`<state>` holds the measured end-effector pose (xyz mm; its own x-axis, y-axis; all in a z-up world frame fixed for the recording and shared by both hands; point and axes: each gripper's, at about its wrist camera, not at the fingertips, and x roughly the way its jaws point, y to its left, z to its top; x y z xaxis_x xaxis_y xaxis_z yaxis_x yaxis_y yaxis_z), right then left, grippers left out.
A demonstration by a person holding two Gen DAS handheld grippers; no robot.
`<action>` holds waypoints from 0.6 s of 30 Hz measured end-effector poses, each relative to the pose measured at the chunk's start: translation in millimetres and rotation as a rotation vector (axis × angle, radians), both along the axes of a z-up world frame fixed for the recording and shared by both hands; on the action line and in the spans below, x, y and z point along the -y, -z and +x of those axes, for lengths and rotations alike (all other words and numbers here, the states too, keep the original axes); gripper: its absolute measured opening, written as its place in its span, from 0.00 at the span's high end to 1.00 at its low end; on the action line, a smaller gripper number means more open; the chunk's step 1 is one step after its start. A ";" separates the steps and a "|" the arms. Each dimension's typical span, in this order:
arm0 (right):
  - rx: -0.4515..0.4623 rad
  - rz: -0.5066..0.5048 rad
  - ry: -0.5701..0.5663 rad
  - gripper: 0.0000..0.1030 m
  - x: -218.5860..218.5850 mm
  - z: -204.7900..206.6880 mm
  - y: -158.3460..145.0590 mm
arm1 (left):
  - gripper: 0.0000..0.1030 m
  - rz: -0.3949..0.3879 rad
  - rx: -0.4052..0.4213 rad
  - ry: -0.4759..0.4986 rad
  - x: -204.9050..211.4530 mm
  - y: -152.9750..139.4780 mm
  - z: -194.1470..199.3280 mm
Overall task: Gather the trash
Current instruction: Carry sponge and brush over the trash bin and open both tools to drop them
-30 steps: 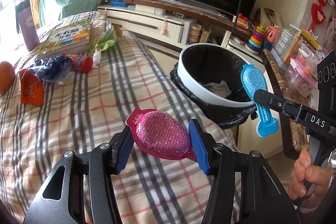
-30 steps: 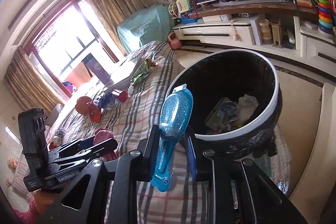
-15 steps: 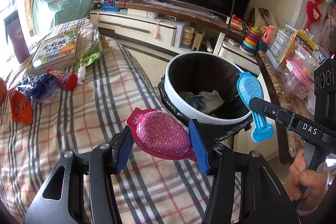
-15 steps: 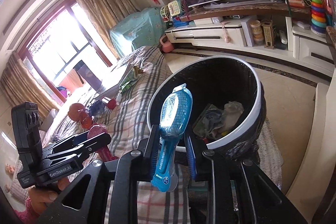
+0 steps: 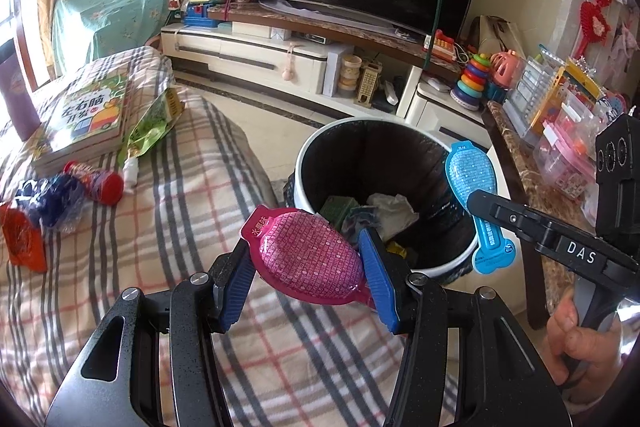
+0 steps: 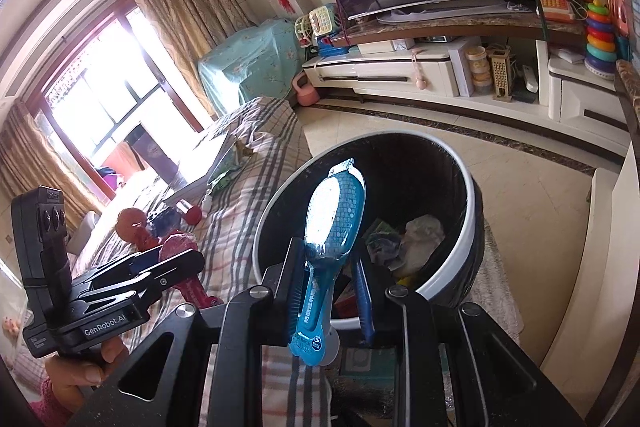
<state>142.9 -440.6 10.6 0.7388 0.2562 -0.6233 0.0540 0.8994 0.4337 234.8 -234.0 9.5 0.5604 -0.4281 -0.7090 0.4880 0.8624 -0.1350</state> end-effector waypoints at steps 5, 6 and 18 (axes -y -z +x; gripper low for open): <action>-0.007 -0.018 0.008 0.77 7.4 9.1 0.0 | 0.50 0.004 0.003 0.007 9.6 -1.0 9.7; -0.008 -0.020 0.009 0.77 9.1 10.8 -0.2 | 0.50 0.006 0.004 0.009 12.0 -0.9 11.9; -0.018 -0.040 0.008 0.78 17.1 26.6 0.1 | 0.50 0.001 -0.031 0.018 31.1 6.4 32.1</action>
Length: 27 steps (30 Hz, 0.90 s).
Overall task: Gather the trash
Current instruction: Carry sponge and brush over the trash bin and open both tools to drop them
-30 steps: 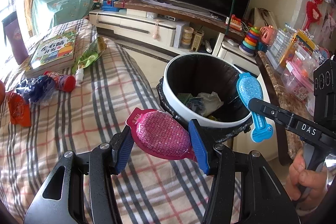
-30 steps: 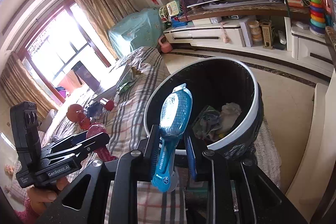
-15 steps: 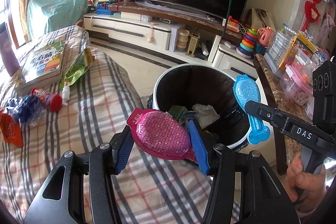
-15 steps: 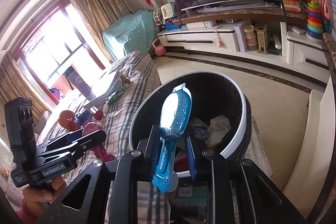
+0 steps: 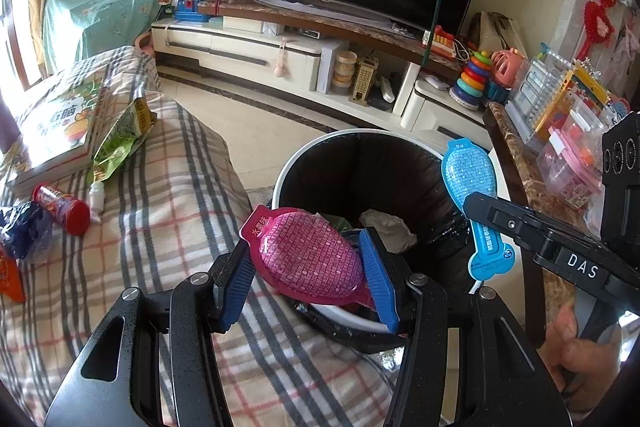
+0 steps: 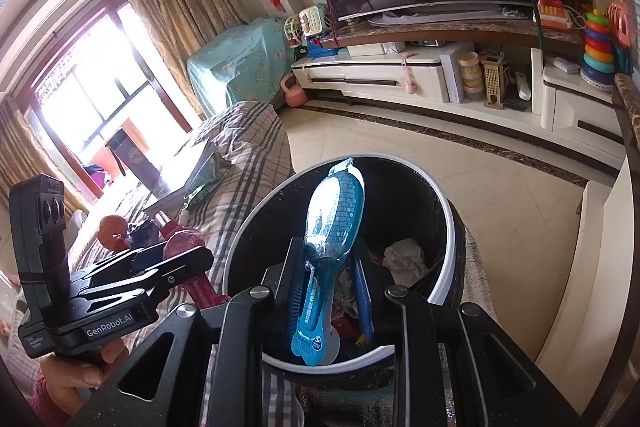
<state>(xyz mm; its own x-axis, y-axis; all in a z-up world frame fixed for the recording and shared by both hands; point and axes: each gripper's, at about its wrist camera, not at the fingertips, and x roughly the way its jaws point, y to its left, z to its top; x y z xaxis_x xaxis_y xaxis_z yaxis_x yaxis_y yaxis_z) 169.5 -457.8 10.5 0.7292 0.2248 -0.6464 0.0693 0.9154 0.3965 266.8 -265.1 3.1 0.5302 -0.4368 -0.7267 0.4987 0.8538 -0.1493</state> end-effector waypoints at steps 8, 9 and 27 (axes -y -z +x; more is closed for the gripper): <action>-0.018 -0.011 -0.009 0.78 0.5 8.3 4.0 | 0.50 0.007 -0.025 -0.004 3.6 6.8 11.1; -0.020 -0.012 -0.010 0.78 -0.1 8.1 4.6 | 0.50 0.008 -0.026 -0.004 4.0 7.3 12.2; -0.055 -0.019 -0.008 0.78 6.7 18.2 12.0 | 0.50 0.018 -0.038 0.011 15.2 10.2 22.0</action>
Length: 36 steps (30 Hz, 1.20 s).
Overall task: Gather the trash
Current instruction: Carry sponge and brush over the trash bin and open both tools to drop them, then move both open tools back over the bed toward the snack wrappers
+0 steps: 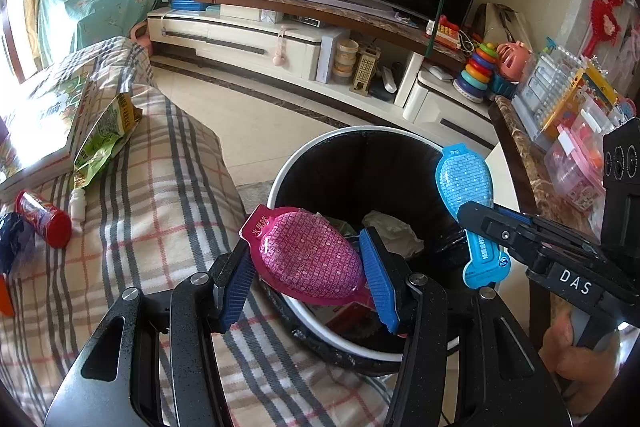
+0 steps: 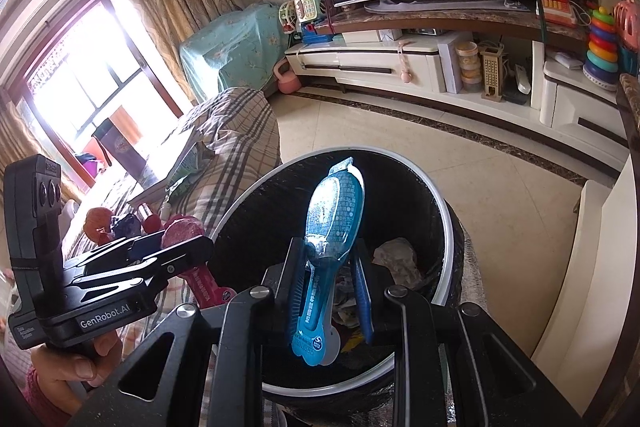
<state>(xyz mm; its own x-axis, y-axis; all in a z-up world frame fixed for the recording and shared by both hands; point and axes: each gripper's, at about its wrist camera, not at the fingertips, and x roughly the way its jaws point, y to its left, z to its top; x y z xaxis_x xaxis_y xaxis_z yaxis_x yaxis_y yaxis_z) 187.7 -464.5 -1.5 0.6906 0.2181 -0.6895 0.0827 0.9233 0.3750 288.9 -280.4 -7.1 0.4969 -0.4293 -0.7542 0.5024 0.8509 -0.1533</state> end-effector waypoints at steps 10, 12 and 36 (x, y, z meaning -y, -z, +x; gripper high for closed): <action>0.001 0.035 0.022 0.68 7.5 -3.7 -0.6 | 0.26 -0.017 0.000 0.009 0.0 -3.8 -2.4; 0.006 0.040 0.028 0.68 8.1 -6.0 -2.1 | 0.25 -0.021 -0.002 0.008 -1.9 -4.3 -3.6; 0.056 0.063 -0.170 0.12 -112.5 -26.2 -5.9 | 0.22 -0.071 -0.051 -0.307 -172.3 26.5 -62.4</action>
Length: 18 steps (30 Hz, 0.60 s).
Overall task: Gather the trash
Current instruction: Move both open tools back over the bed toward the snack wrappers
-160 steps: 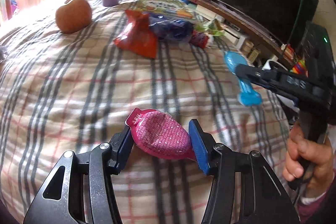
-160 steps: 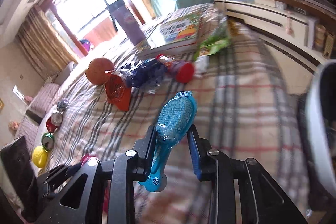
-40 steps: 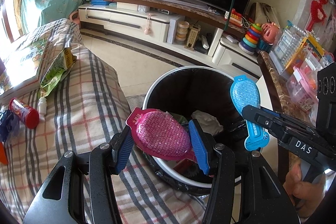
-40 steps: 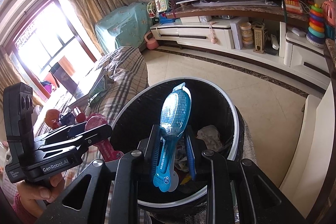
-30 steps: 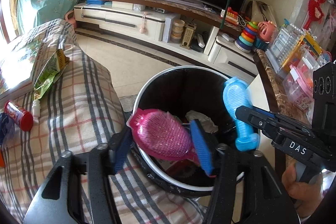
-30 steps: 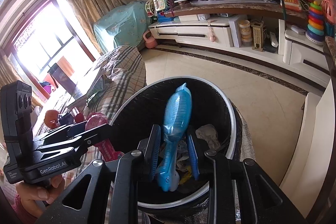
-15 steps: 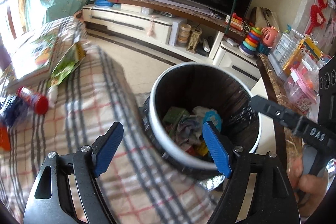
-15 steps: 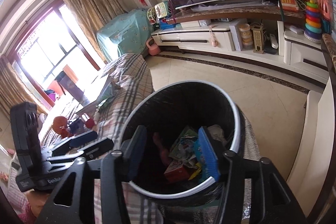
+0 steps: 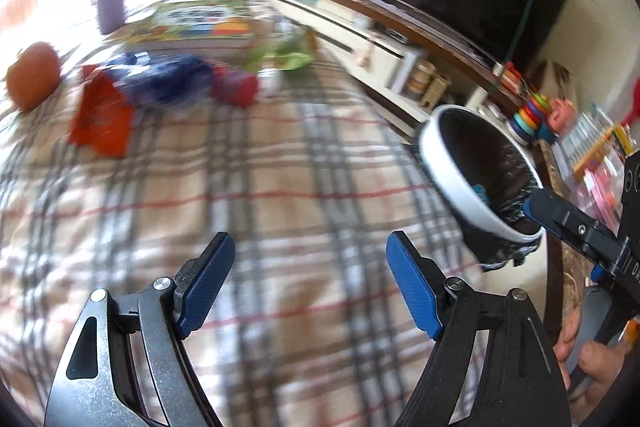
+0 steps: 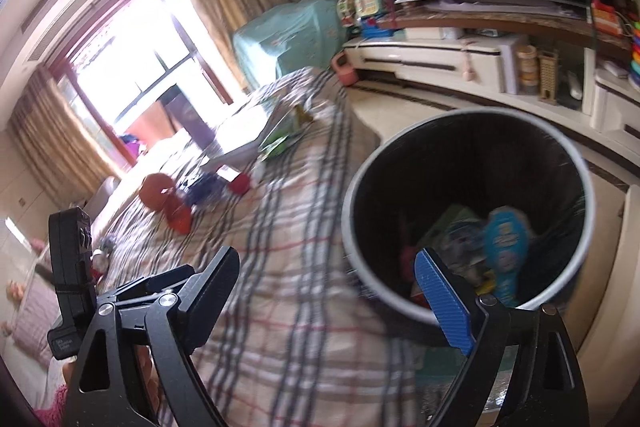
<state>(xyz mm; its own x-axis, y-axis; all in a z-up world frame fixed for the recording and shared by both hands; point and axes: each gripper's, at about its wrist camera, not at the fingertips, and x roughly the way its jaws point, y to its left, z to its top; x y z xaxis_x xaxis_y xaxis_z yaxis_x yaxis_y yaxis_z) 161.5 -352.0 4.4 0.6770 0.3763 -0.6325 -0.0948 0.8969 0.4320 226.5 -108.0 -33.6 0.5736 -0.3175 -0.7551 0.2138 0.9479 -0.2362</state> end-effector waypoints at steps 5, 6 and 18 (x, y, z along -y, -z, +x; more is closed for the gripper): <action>0.006 -0.013 -0.045 0.07 -31.4 -3.2 5.2 | 0.22 -0.005 0.018 -0.095 -39.9 0.9 -12.7; 0.007 -0.011 -0.056 0.06 -37.5 -3.4 6.7 | 0.22 -0.005 0.022 -0.114 -48.8 1.3 -14.9; -0.003 -0.028 -0.162 0.06 -101.0 10.9 20.3 | 0.22 0.022 0.005 -0.257 -120.7 14.0 -25.2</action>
